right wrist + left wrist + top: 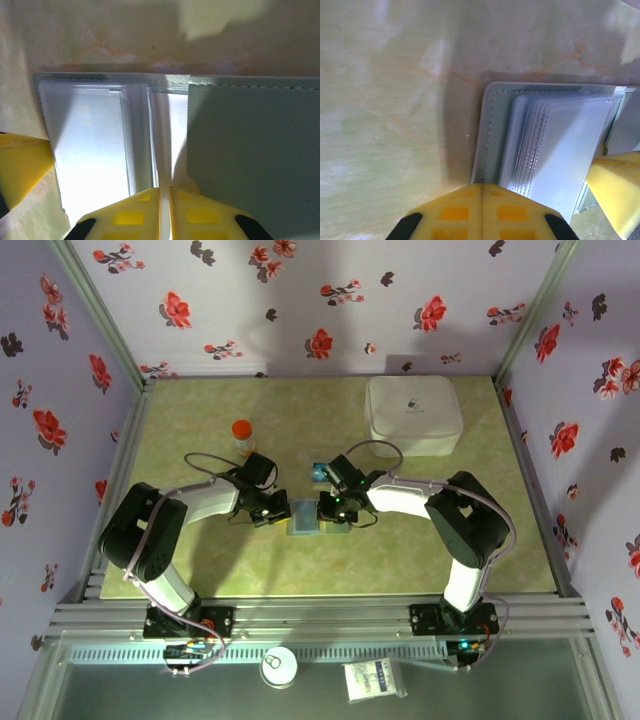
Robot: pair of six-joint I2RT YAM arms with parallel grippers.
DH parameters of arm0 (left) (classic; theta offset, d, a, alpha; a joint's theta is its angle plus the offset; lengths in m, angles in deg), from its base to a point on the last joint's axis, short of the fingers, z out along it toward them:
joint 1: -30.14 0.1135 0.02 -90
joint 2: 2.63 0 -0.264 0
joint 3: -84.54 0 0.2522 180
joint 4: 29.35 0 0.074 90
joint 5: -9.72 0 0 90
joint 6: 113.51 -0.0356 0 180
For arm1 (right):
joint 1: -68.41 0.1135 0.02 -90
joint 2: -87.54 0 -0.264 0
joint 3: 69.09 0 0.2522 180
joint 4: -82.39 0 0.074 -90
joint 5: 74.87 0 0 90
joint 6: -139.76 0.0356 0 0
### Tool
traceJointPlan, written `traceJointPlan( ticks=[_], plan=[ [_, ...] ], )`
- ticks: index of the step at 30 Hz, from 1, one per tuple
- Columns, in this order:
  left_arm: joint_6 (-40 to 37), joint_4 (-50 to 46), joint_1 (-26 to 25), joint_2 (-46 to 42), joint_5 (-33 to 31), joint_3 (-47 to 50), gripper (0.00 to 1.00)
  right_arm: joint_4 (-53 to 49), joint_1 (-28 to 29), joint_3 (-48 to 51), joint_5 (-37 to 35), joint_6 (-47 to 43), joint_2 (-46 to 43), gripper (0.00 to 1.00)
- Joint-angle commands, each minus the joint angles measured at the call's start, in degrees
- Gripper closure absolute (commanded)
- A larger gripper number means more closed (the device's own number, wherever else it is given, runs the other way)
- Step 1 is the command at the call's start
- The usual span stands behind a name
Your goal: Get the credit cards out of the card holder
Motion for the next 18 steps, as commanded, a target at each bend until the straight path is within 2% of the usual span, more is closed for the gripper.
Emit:
traceJointPlan(
  ticks=[1,5,13,18],
  plan=[
    [-1.39,-1.82,-0.22,0.82,-0.71,-0.79,0.98,-2.35,0.35,-0.14,-2.39,-1.1,-1.87,0.86],
    [-1.39,-1.76,-0.25,0.77,-0.73,-0.66,0.98,1.54,0.47,0.71,0.39,-0.07,-3.85,0.85],
    [-1.41,-1.64,-0.22,0.73,-0.8,-0.57,0.98,9.54,0.69,1.04,7.08,2.96,-1.47,0.83],
    [-1.43,-1.63,-0.22,0.73,-0.74,-0.58,0.98,8.85,0.68,0.85,6.94,2.95,0.4,0.8]
  ],
)
